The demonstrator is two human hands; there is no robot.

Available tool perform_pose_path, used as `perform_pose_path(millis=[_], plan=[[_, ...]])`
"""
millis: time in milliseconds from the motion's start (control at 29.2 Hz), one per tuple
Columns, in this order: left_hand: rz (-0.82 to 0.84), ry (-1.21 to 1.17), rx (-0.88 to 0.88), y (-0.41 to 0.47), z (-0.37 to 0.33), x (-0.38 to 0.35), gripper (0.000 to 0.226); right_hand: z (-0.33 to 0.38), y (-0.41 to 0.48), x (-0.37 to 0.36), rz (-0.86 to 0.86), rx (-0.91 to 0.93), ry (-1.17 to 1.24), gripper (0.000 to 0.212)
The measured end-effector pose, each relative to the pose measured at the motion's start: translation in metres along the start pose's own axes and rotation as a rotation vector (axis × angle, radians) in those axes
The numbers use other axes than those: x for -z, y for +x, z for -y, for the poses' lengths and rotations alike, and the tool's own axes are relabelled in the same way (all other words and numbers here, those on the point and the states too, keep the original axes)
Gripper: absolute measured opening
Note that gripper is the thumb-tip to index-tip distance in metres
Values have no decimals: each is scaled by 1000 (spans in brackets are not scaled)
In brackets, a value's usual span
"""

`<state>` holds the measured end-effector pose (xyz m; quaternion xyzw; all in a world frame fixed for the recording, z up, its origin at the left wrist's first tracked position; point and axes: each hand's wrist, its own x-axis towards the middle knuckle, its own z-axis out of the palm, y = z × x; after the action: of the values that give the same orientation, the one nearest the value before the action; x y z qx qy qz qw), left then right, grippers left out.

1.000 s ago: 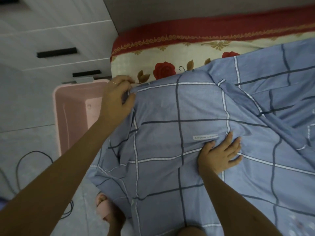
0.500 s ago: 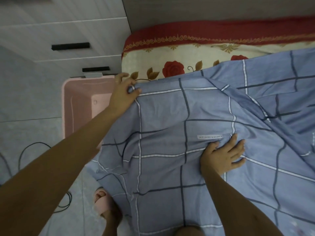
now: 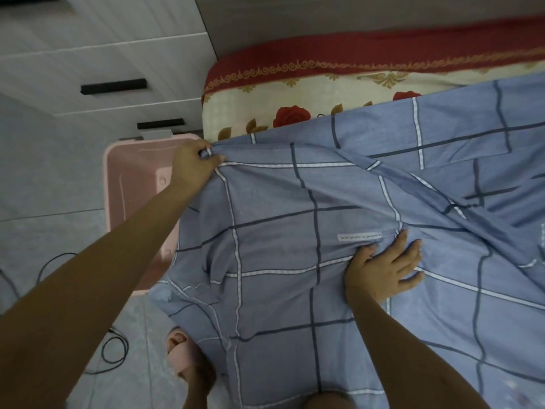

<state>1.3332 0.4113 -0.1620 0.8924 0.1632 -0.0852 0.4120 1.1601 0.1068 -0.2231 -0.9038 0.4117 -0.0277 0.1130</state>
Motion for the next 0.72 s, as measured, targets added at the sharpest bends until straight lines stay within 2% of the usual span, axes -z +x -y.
perform_pose_path(millis=[137,308,377,446,548,617,720], plan=[[-63,-29,-24,0,2,-12,4,1,0,-1,-3,9,-21,62],[-148,353,68,-3,-9,-36,27,0,0,0,-2,14,-39,62],[-212,348,93,-5,-14,-48,30,6,-2,2,6,9,-37,61],[-274,292,159,-9,-12,-60,31,9,-2,11,-16,14,84,58],[-415,348,143,-10,-6,-78,35,7,27,41,-87,311,368,44],[-458,394,153,-4,-3,-85,38,15,68,58,-126,492,309,37],[-424,438,185,-2,-3,-92,38,34,127,53,-6,489,37,44]])
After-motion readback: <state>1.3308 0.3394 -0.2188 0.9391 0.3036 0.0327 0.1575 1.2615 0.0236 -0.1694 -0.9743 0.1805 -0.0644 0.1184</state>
